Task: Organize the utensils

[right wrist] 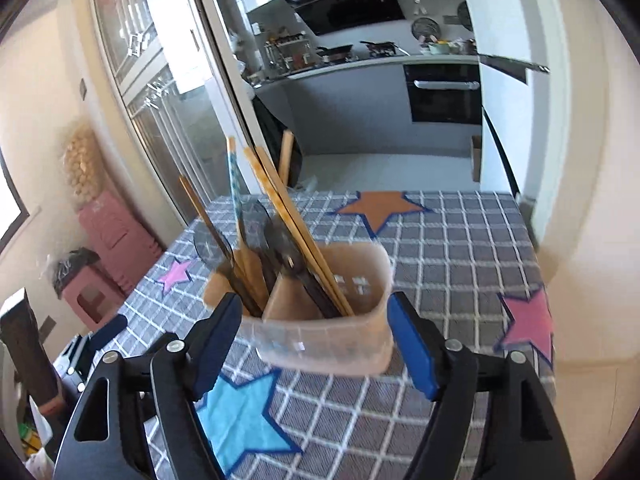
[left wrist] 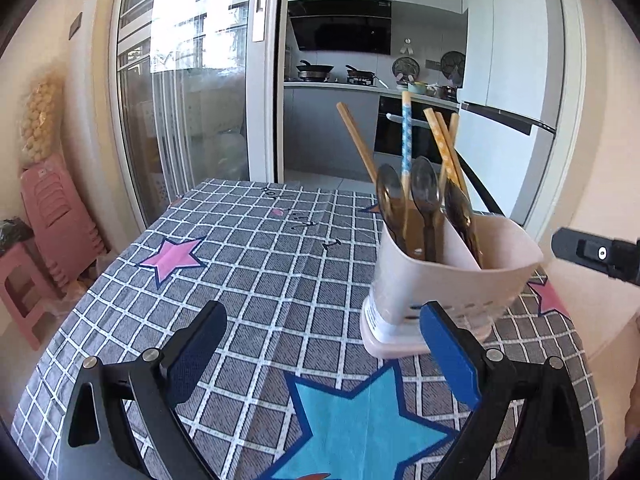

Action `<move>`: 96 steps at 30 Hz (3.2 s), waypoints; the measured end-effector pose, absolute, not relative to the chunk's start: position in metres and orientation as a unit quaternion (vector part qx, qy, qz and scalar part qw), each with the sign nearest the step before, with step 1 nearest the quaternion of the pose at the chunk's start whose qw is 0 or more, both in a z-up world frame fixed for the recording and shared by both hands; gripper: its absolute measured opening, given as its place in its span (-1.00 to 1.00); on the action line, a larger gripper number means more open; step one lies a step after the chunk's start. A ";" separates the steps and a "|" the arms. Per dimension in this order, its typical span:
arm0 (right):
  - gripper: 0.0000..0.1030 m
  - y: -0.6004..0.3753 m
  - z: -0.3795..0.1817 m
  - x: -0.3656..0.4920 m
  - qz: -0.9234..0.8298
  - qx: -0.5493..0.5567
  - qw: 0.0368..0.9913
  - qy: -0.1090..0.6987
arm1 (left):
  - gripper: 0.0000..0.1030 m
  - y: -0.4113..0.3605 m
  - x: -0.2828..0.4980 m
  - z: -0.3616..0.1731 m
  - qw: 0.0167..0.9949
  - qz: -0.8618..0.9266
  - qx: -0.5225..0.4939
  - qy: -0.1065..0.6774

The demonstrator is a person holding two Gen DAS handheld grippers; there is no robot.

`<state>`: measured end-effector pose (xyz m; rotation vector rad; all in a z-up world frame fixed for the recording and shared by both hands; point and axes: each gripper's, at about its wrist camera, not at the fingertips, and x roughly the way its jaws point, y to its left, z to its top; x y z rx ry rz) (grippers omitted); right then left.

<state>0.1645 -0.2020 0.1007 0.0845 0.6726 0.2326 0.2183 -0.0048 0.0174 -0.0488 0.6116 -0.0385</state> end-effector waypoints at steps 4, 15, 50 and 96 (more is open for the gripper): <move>0.55 -0.210 0.088 0.148 0.103 0.047 0.932 0.344 | 1.00 -0.010 0.207 0.013 0.949 -0.027 -0.019 0.313; 1.00 -0.210 0.060 0.107 0.047 0.010 0.936 0.349 | 1.00 -0.018 0.172 0.003 0.947 -0.037 -0.005 0.320; 1.00 -0.192 0.037 0.012 -0.059 -0.047 0.977 0.200 | 1.00 -0.022 0.106 -0.013 0.969 -0.021 0.017 0.244; 1.00 -0.191 0.037 0.013 -0.057 -0.042 0.976 0.207 | 1.00 -0.024 0.105 -0.012 0.968 -0.025 0.019 0.248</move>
